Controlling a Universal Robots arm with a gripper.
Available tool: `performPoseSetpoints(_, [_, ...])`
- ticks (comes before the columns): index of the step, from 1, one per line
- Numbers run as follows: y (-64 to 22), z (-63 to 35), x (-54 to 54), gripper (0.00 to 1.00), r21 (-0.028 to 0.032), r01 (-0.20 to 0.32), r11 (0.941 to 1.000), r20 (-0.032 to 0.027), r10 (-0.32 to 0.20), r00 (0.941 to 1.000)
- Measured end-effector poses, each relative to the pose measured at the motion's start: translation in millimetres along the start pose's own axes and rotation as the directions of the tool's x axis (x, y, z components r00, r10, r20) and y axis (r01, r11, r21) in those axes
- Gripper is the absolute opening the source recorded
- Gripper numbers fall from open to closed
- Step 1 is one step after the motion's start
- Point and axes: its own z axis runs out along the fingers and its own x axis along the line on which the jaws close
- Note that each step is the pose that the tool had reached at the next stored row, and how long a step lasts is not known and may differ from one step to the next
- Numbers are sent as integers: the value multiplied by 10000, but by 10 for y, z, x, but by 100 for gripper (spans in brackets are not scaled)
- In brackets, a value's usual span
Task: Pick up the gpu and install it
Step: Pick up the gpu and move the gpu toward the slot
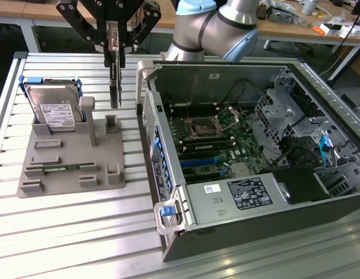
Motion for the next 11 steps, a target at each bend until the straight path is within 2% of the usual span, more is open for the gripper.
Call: performPoseSetpoints(11, [15,7,-193,27,2,0,10000,0,0,10000])
